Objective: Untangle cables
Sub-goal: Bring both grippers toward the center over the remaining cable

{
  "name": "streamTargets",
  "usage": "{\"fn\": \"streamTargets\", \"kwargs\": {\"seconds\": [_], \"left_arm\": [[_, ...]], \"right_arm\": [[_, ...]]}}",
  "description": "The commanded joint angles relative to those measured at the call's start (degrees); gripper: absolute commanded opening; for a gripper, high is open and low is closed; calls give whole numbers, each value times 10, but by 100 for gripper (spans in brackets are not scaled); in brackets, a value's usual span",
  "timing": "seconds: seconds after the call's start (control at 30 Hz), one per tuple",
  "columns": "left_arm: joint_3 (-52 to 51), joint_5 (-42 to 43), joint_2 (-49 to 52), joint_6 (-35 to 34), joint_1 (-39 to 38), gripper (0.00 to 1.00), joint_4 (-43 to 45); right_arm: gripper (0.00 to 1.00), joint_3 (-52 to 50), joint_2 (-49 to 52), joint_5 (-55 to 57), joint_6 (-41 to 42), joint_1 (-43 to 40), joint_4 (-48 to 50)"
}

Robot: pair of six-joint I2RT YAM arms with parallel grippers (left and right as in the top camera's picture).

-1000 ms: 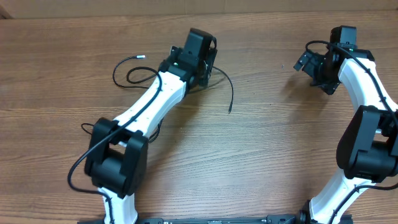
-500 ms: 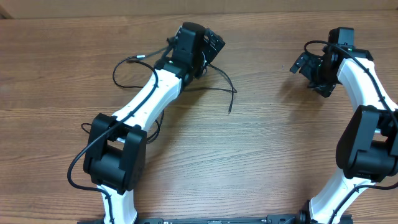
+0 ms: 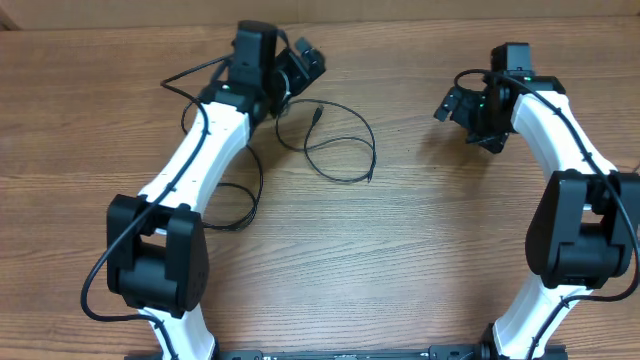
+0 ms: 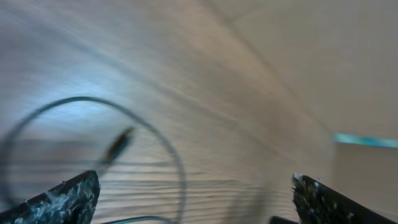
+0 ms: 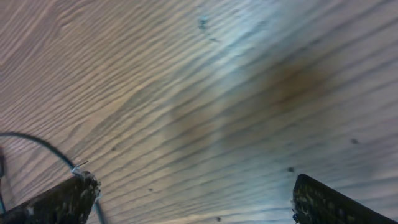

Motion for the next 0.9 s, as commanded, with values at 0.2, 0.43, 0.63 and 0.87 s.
{"fn": "streamTargets", "kwargs": {"seconds": [0.2,0.43,0.63,0.87], "left_arm": [[8,-87,-13,59,34,99,-141],[8,-99,-13,59,35,99,-177],[8,-99,-13,59,35,100,-177],[8,-99,-13,59,35,100,-177]], "right_arm": [[100,-6,5,-33,-194,79,49],[100,-6,5,-40,-219,116,85],[100,-6,5,-41,-223,130,80],[100,-7,5,-57,-231,129,83]]}}
